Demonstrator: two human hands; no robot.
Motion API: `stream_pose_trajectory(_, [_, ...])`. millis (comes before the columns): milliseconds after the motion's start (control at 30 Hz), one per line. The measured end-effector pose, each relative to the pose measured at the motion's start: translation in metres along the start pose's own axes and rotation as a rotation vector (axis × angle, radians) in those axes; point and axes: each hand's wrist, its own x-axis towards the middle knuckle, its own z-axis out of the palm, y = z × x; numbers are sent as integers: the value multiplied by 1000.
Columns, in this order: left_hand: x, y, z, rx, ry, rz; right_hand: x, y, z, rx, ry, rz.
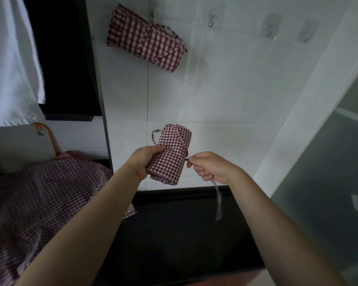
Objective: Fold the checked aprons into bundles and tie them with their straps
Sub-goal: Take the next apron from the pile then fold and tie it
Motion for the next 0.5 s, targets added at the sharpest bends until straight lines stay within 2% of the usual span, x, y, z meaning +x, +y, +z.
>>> stream_pose_trajectory(67, [4, -5, -2, 119, 147, 68, 1, -5, -2, -135, 28, 13])
stream_pose_trajectory(133, [5, -11, 1, 240, 226, 165, 4, -11, 3, -226, 63, 14])
stream_pose_trajectory(367, [21, -59, 21, 755, 257, 423, 32, 8, 35, -306, 118, -3])
stream_pose_trajectory(500, [33, -111, 25, 722, 263, 319, 48, 56, 49, -294, 155, 61])
